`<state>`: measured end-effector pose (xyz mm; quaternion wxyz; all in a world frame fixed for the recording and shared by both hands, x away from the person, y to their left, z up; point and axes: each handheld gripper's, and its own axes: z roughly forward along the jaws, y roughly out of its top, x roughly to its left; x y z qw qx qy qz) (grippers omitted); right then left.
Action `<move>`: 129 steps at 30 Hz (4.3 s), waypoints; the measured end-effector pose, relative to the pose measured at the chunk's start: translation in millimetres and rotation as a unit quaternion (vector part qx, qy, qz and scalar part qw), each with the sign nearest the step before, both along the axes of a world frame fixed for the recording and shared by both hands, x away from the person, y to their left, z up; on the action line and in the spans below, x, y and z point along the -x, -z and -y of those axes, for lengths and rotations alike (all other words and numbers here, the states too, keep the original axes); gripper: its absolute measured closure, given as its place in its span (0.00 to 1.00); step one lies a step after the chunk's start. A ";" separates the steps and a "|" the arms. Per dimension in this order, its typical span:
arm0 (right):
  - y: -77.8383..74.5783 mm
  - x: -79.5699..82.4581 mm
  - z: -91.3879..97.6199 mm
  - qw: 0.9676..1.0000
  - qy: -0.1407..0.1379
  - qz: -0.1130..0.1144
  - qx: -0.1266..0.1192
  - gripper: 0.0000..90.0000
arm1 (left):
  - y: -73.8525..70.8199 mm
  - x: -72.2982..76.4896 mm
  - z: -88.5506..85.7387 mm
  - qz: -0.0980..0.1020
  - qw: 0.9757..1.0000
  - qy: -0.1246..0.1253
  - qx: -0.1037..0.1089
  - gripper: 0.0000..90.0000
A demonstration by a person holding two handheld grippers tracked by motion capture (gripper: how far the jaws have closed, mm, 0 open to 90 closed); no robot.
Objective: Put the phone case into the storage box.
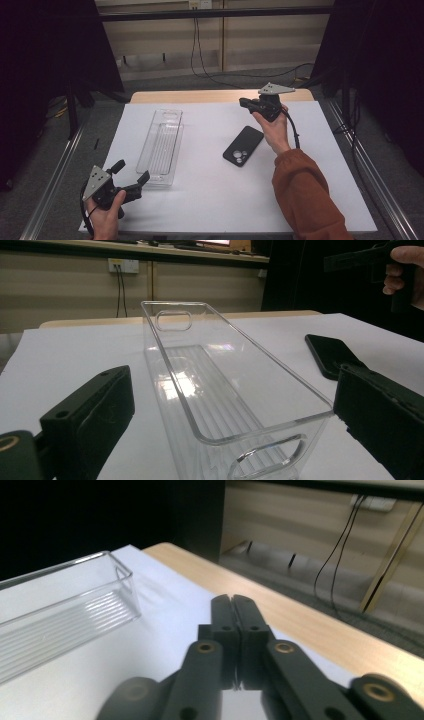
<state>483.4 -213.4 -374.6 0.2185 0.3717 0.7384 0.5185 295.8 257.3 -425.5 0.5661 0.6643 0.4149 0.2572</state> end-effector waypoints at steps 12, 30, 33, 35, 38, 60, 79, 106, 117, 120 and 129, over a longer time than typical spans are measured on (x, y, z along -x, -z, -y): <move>-11.0 -13.8 -5.6 0.995 -0.014 -0.085 0.044 1.00 | 0.3 -0.6 -1.5 -0.002 1.000 0.001 0.002 0.03; -9.4 -28.0 -11.4 0.971 -0.030 -0.210 0.111 1.00 | 0.4 -0.6 -0.9 -0.003 1.000 0.000 0.000 0.03; -6.5 -30.8 -13.7 0.963 -0.041 -0.237 0.120 1.00 | 0.5 -0.6 -0.9 -0.003 1.000 0.000 0.000 0.03; -3.5 -32.7 -15.4 0.959 -0.046 -0.250 0.128 1.00 | 0.6 -0.8 -0.9 -0.004 1.000 0.002 -0.001 0.03; 1.9 -36.2 -19.5 0.950 -0.055 -0.274 0.139 1.00 | 0.7 -0.9 -1.1 -0.004 1.000 0.002 -0.002 0.03; 44.8 -57.2 -25.3 0.925 -0.047 -0.332 0.177 1.00 | 1.5 -1.5 -0.8 -0.008 1.000 0.003 -0.005 0.03; 59.5 -58.5 -27.7 0.922 -0.041 -0.336 0.188 1.00 | 0.7 -0.4 -1.8 -0.005 1.000 0.002 -0.002 0.03; 65.5 -34.5 4.3 0.922 -0.026 -0.338 0.186 1.00 | 0.7 -0.2 -1.1 -0.004 1.000 0.002 -0.005 0.03; 64.9 -21.4 13.4 0.924 -0.028 -0.330 0.192 1.00 | 0.5 -0.2 -1.1 -0.005 1.000 0.001 -0.003 0.03; 64.7 -17.5 15.8 0.924 -0.029 -0.327 0.195 1.00 | 0.2 0.6 -0.6 -0.005 1.000 0.003 -0.003 0.03; 64.2 -9.8 20.9 0.924 -0.031 -0.327 0.196 1.00 | 1.0 0.1 -1.2 -0.007 1.000 -0.002 -0.004 0.03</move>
